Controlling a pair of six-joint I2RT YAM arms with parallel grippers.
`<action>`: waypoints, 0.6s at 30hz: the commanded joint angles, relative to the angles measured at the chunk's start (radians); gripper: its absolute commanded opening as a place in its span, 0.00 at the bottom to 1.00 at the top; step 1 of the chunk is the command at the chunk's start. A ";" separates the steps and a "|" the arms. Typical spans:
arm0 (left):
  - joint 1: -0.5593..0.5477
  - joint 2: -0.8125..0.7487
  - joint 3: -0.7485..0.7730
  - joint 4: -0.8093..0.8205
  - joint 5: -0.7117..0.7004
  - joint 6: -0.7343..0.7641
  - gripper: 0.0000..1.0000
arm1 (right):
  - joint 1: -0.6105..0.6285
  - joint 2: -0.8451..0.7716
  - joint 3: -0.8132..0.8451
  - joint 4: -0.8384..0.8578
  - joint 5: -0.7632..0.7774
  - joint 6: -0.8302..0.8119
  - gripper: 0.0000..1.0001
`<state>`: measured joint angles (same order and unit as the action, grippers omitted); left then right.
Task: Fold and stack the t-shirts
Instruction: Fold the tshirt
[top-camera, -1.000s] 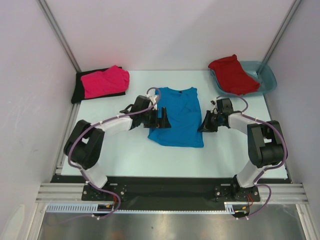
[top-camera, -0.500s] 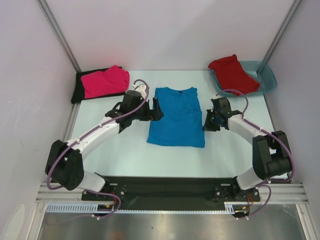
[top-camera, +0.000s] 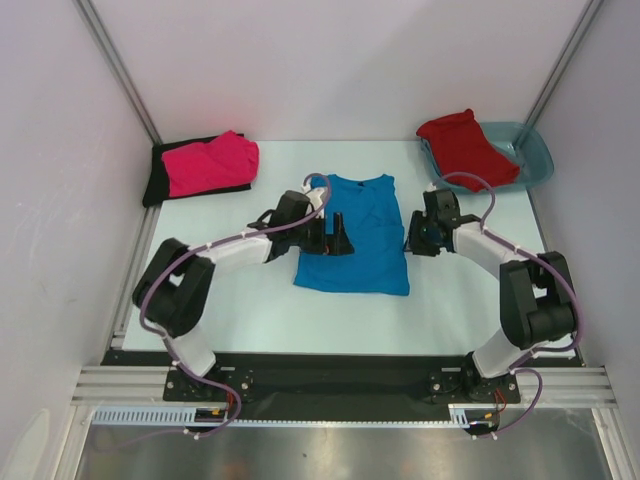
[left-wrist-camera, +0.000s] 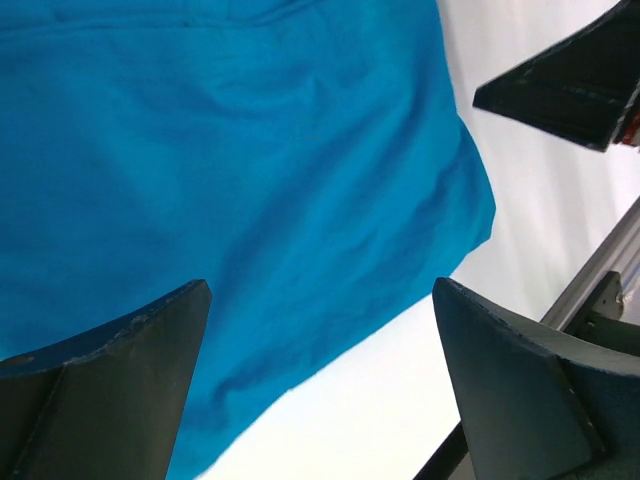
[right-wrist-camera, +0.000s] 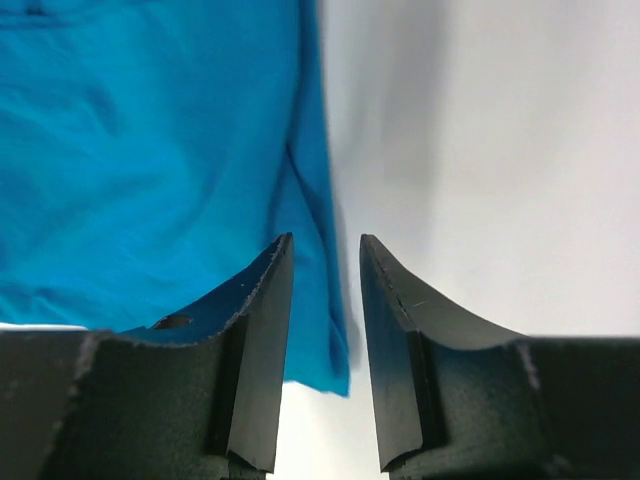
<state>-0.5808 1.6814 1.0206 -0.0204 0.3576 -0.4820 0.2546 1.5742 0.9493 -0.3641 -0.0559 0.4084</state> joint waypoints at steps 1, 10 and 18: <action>-0.007 0.083 0.056 0.111 0.087 -0.036 1.00 | -0.008 0.046 0.069 0.080 -0.073 0.003 0.38; -0.011 0.192 0.114 0.120 0.119 -0.047 1.00 | -0.032 0.202 0.127 0.139 -0.165 -0.016 0.33; -0.013 0.224 0.111 0.117 0.118 -0.047 1.00 | -0.043 0.239 0.166 0.166 -0.202 -0.040 0.03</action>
<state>-0.5865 1.8954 1.0973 0.0616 0.4526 -0.5236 0.2153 1.8137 1.0740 -0.2535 -0.2283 0.3866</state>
